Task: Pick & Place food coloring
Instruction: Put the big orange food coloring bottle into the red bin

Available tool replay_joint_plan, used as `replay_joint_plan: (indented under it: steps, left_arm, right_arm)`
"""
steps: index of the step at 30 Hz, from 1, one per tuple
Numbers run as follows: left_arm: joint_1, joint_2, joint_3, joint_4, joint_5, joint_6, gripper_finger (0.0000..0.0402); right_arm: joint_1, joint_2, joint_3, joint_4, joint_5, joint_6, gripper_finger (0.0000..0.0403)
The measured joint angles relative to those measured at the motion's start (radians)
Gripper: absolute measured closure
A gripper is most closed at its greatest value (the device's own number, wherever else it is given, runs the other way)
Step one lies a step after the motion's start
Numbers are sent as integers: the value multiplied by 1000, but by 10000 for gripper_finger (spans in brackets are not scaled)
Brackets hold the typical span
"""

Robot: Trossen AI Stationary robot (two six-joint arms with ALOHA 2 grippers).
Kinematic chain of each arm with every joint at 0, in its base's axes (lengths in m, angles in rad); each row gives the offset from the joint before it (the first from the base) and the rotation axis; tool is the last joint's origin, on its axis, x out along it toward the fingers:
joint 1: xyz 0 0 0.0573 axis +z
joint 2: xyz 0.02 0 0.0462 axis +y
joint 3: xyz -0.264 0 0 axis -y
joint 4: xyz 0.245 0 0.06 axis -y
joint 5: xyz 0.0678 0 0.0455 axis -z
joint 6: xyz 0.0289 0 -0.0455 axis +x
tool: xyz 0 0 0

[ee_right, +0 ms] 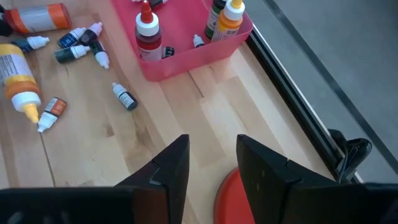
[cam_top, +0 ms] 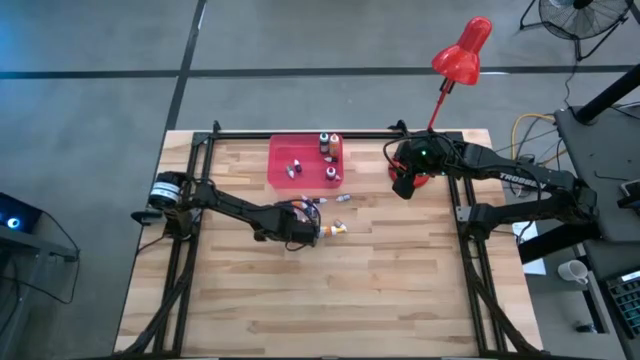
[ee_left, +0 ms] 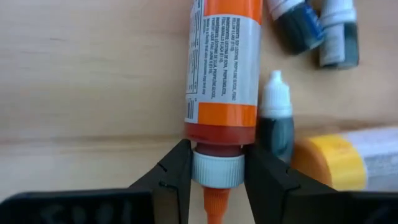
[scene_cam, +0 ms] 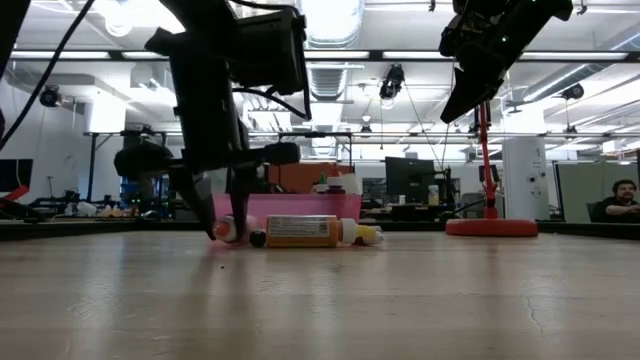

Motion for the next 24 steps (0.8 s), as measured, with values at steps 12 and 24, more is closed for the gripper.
replay_joint_plan:
  steps: [12, 24]
  left_arm:
    - [6, -120, 236, -381, 710, 398, 308]
    - [-38, -99, 40, -387, 1260, 442, 304]
  right_arm:
    - [0, 0, -4, 16, 0, 0, 276]
    - [0, 0, -19, 37, 0, 1, 290]
